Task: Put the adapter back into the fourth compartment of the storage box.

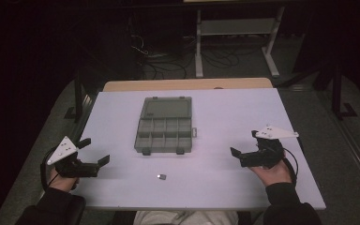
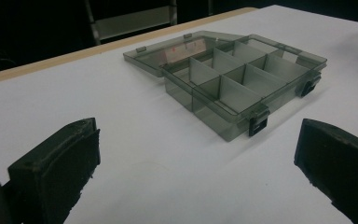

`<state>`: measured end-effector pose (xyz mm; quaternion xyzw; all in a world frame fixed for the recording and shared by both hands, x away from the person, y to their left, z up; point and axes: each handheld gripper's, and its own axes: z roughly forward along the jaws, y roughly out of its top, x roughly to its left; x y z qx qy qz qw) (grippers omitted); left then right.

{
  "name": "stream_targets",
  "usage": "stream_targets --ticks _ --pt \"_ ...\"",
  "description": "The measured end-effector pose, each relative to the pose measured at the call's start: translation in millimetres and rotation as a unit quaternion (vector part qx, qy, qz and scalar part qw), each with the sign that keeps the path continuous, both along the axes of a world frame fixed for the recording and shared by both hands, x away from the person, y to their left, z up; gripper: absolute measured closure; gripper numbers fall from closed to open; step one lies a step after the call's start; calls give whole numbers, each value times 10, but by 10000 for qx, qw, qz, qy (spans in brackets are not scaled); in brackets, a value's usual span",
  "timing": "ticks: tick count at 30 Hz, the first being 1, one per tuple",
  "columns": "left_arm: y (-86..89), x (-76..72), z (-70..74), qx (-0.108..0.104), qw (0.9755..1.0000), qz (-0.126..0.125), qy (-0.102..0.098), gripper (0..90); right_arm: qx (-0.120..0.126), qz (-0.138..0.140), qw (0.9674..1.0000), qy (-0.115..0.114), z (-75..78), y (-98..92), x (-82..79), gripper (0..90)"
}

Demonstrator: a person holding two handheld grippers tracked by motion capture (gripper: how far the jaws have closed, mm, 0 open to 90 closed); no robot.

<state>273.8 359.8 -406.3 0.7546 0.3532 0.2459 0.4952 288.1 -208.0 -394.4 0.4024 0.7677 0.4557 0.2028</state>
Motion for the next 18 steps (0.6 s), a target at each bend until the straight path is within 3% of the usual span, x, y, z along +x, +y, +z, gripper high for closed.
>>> stream_targets --ticks 18 --pt "0 -3 1 8 10000 -1 -8 0 -52 11 10000 8 1 -1 -6 0"
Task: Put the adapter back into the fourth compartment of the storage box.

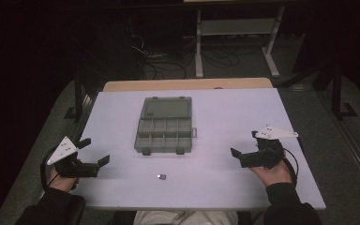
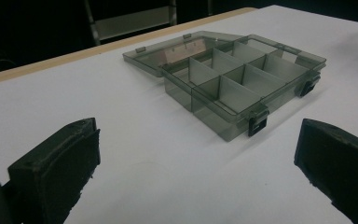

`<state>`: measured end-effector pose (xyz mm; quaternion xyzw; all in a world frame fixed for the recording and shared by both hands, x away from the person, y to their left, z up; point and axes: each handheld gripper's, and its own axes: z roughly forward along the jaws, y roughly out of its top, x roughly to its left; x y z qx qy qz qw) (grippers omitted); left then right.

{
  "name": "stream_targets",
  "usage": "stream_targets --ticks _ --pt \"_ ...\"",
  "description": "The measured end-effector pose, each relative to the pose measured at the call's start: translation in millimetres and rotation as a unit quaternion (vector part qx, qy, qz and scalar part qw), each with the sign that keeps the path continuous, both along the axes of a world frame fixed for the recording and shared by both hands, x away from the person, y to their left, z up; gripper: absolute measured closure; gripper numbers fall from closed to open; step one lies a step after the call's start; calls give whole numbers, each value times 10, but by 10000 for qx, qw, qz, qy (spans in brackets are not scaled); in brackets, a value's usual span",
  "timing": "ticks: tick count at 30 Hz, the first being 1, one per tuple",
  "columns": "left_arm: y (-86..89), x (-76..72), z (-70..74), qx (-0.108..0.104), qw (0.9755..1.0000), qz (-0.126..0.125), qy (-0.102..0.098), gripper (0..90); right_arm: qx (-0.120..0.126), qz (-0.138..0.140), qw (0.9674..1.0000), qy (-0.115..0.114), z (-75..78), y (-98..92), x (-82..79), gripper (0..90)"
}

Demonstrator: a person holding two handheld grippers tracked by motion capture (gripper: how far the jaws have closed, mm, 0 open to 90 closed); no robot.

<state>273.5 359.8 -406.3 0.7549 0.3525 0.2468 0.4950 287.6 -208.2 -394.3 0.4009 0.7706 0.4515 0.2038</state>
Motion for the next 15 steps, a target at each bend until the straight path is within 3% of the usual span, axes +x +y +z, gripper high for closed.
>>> stream_targets --ticks 15 --pt "-5 0 -5 35 10000 -1 10 0 -75 27 10000 6 10 19 10 0"
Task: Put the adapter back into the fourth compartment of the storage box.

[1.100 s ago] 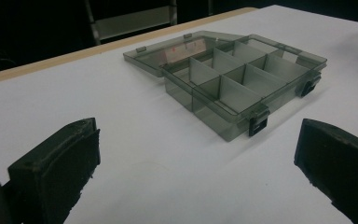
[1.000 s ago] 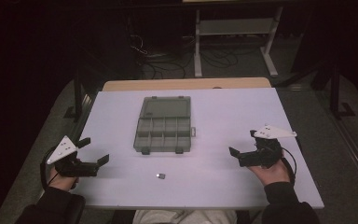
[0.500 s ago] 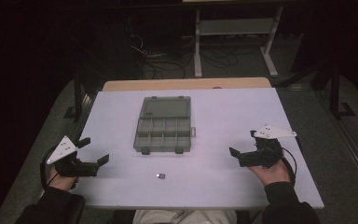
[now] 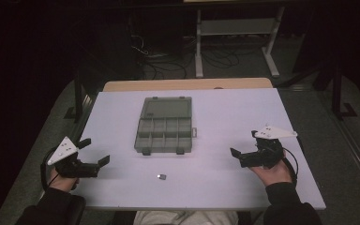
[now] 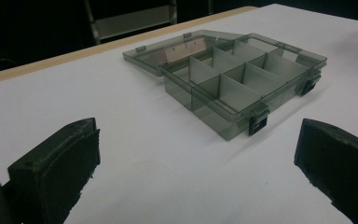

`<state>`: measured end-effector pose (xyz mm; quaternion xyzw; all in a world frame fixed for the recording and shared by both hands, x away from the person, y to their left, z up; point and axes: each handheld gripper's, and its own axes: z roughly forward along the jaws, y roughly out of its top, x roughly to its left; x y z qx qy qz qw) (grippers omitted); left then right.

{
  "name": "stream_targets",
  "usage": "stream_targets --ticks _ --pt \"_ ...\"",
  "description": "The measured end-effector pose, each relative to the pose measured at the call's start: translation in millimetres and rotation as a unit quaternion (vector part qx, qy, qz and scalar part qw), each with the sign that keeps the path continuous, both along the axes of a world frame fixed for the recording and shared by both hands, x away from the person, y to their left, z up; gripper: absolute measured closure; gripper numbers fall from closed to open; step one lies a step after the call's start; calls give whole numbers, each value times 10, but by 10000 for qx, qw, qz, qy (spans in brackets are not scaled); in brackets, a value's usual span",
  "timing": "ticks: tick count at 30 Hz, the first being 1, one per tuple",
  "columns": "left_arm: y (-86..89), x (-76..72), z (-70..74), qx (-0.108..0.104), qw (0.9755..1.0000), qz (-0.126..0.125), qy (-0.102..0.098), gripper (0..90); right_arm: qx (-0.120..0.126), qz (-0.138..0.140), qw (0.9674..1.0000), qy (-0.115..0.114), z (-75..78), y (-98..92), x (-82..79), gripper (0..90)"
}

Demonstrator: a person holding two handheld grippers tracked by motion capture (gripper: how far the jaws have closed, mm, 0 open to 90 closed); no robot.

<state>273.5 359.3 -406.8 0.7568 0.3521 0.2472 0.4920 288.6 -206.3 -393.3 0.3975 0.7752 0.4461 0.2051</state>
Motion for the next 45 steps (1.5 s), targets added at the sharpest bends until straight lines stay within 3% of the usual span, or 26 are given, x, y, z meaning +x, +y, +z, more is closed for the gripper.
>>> stream_targets --ticks 17,24,34,45 --pt "0 1 -5 17 10000 7 10 0 -191 315 9993 72 42 191 29 0" --pt "-1 2 -7 25 10000 1 10 0 -398 513 9977 174 40 312 67 0" --pt "-1 1 -8 26 10000 8 16 0 -431 693 9966 133 105 419 79 0" --pt "0 0 -8 36 10000 5 15 0 -502 1111 9923 205 155 697 111 0"
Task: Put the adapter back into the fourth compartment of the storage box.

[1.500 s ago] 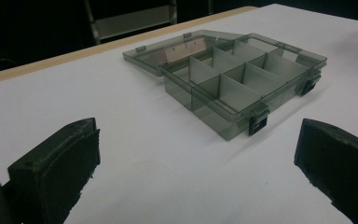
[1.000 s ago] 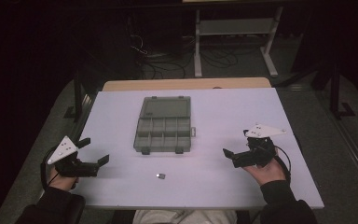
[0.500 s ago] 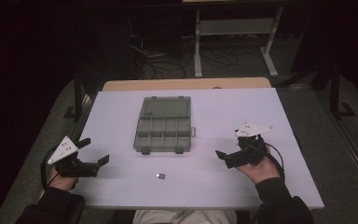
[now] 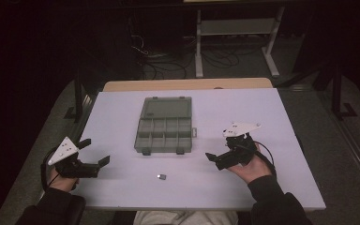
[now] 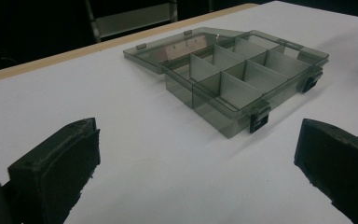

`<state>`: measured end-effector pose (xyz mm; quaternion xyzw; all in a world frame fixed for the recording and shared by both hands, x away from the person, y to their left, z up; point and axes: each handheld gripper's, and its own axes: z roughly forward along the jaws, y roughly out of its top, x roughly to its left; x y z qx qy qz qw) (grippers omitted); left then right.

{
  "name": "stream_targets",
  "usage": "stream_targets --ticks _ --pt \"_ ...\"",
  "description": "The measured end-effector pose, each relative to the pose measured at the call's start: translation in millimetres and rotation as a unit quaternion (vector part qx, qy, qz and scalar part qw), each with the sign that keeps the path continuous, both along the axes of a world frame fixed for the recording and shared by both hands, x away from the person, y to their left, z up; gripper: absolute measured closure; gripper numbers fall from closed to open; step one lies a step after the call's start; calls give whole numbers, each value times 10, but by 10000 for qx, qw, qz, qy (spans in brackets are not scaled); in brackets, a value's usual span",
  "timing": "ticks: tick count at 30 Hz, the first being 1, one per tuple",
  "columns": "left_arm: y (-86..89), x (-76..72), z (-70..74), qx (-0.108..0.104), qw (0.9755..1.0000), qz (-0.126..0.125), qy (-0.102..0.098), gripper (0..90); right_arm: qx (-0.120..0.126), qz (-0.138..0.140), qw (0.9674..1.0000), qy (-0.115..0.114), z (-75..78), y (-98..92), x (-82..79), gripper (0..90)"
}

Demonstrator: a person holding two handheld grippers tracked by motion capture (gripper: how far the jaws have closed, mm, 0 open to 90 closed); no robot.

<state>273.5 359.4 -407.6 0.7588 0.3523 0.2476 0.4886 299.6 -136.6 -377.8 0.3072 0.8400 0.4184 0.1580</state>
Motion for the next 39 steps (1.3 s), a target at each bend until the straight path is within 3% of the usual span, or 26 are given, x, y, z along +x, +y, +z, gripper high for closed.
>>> stream_targets --ticks 19,39 --pt "0 0 0 4 10000 -6 1 0 -147 509 9986 93 66 354 0 0" --pt "-1 -1 1 1 10000 -8 0 0 -226 819 9962 203 66 601 18 0"
